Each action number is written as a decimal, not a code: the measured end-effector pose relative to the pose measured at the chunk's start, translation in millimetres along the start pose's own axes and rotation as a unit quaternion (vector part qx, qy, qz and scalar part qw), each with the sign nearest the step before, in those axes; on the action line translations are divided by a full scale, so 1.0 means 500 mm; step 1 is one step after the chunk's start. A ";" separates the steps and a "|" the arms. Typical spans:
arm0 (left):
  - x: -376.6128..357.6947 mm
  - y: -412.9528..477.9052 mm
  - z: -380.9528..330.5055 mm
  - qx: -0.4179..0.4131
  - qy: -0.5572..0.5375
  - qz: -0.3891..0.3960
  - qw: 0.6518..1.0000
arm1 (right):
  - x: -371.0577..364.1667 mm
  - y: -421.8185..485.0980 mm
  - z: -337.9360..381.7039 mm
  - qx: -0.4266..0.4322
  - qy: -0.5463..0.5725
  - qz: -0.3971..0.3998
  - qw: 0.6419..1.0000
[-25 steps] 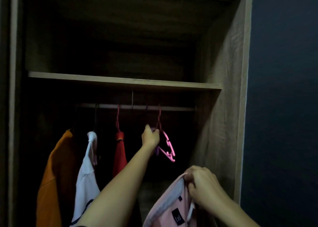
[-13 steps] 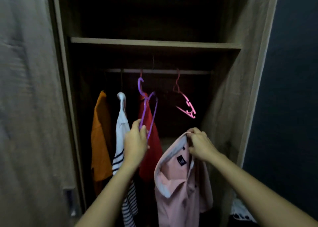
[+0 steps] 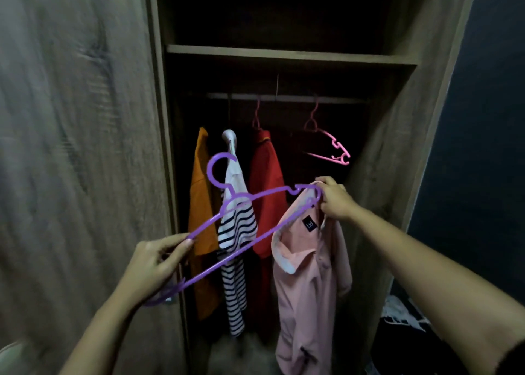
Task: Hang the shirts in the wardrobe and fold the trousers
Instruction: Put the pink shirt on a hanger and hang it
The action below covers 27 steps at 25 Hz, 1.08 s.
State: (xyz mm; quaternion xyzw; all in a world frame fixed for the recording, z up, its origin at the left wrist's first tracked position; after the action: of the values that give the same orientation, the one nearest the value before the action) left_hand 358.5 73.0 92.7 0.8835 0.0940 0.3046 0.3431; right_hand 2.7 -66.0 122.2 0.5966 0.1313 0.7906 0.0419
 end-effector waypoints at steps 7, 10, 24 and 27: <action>-0.129 -0.023 -0.048 -0.087 -0.024 0.051 0.995 | 0.034 -0.107 0.227 0.200 -0.073 0.069 0.975; -0.145 -0.029 -0.053 -0.085 -0.066 0.006 0.994 | 0.080 -0.143 0.267 0.229 -0.112 0.009 0.967; -0.213 -0.118 -0.032 0.011 0.096 -0.029 0.995 | 0.205 -0.199 0.269 0.287 -0.045 -0.228 0.929; -0.227 -0.087 0.055 0.064 -0.025 0.132 0.989 | 0.201 -0.200 0.202 0.255 -0.054 -0.213 0.942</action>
State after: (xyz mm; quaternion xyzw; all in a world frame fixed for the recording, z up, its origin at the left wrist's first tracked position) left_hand 286.4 47.8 -5.6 0.9155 -0.0131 0.3189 0.2450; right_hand 61.6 68.4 215.8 0.5875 0.4496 0.6699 0.0628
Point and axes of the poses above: each hand's wrist, its own y-axis towards the middle knuckle, its own x-axis out of the back of the hand, z = x × y, the point moved 8 cm from there along y, towards the middle knuckle
